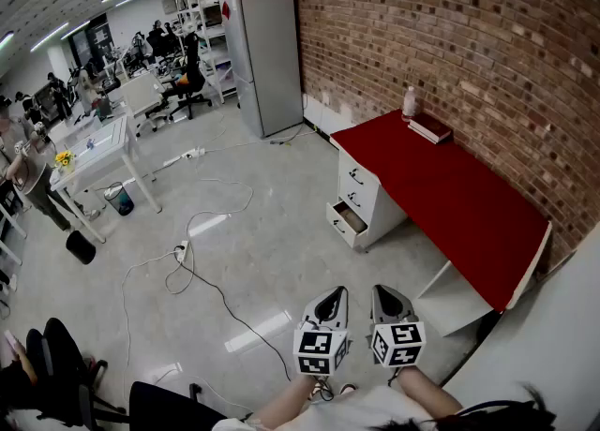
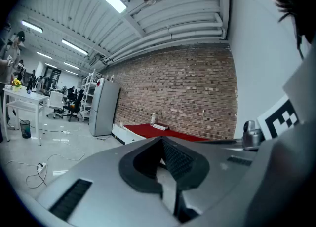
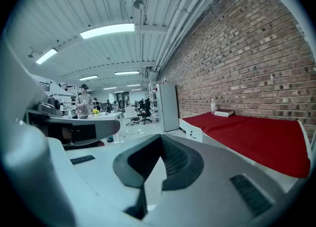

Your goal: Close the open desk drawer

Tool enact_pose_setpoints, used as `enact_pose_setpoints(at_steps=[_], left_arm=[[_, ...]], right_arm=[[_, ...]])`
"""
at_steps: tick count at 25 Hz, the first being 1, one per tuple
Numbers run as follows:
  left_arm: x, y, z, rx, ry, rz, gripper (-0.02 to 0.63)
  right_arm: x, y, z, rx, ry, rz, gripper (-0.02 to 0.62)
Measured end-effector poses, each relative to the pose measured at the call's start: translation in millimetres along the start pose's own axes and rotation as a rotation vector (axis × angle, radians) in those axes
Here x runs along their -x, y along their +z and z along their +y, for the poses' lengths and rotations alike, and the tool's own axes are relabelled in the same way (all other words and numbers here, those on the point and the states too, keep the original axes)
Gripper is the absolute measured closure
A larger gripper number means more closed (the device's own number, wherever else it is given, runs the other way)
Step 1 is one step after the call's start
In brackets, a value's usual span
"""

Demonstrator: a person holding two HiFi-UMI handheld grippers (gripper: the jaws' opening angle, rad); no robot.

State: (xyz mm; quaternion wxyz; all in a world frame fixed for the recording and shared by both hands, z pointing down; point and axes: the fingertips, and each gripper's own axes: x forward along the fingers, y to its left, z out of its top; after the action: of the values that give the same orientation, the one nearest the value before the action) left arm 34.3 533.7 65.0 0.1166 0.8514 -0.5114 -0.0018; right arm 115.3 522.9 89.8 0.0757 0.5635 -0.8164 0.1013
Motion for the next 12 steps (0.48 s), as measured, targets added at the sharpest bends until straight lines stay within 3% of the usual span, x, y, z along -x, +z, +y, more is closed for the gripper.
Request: enact_pose_setpoints(at_steps=[12], left_arm=[[-7,3,17,0.019,0.005,0.003,0.598]], right_arm=[[-13,7,4,-0.008,-0.001,-0.02,0.597]])
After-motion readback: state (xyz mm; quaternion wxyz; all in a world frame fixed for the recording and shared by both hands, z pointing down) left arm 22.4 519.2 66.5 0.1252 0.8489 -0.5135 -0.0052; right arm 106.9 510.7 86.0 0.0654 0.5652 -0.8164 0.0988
